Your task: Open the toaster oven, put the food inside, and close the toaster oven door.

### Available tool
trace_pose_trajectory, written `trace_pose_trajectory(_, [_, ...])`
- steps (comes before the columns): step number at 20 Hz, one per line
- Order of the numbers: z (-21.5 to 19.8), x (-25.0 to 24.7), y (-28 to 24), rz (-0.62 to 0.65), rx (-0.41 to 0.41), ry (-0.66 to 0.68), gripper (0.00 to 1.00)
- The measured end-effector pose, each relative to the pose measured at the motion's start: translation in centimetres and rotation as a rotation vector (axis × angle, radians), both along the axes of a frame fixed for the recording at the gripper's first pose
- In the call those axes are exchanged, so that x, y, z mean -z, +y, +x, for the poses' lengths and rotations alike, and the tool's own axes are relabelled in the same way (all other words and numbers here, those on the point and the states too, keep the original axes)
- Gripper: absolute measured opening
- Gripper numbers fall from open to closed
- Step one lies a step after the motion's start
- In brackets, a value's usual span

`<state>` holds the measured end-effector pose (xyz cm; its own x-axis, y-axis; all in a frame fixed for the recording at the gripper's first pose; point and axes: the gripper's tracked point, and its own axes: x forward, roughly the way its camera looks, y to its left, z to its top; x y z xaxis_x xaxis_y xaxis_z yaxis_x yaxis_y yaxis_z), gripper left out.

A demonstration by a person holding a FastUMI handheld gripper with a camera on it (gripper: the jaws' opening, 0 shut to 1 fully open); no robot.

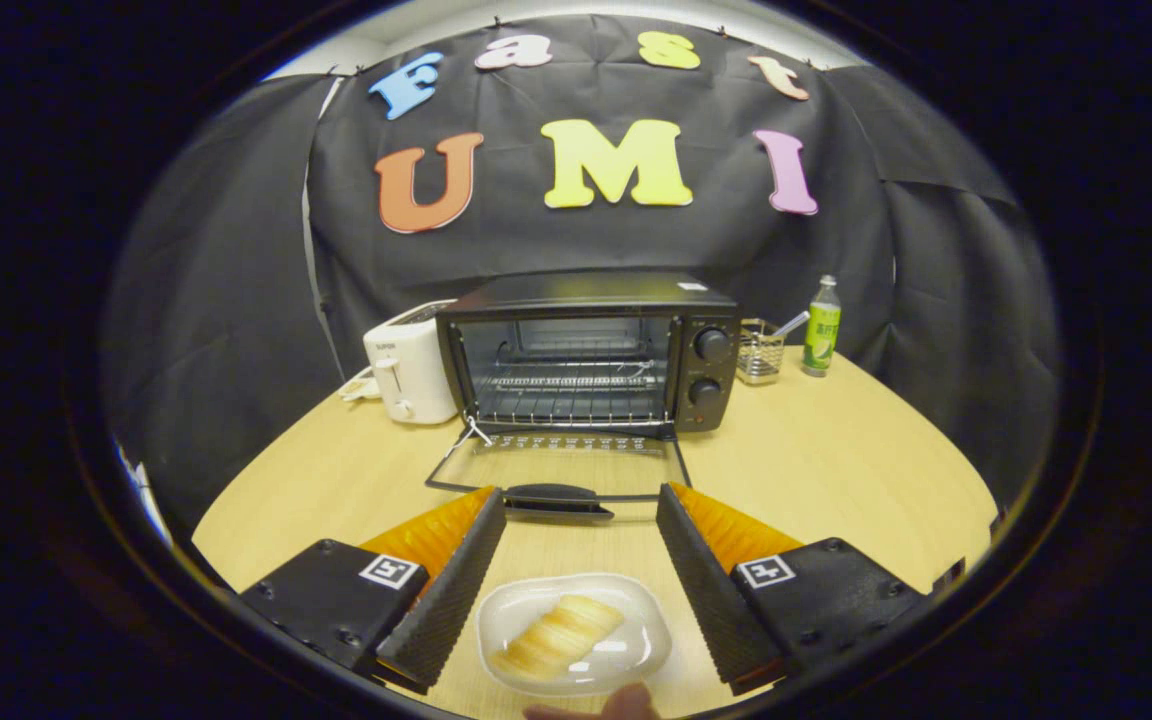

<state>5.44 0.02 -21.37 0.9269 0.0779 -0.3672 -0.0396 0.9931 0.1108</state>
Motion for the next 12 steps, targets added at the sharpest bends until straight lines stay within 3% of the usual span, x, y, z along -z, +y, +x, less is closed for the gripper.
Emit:
trace_pose_trajectory(5, [-3.5, -0.4, -0.3, 0.046, 0.042, -0.015, 1.0])
trace_pose_trajectory(8, [-4.5, 1.5, 0.6, 0.135, 0.057, 0.024, 1.0])
trace_pose_trajectory(12, [-4.8, 5.5, 1.4, 0.154, 0.083, 0.106, 1.0])
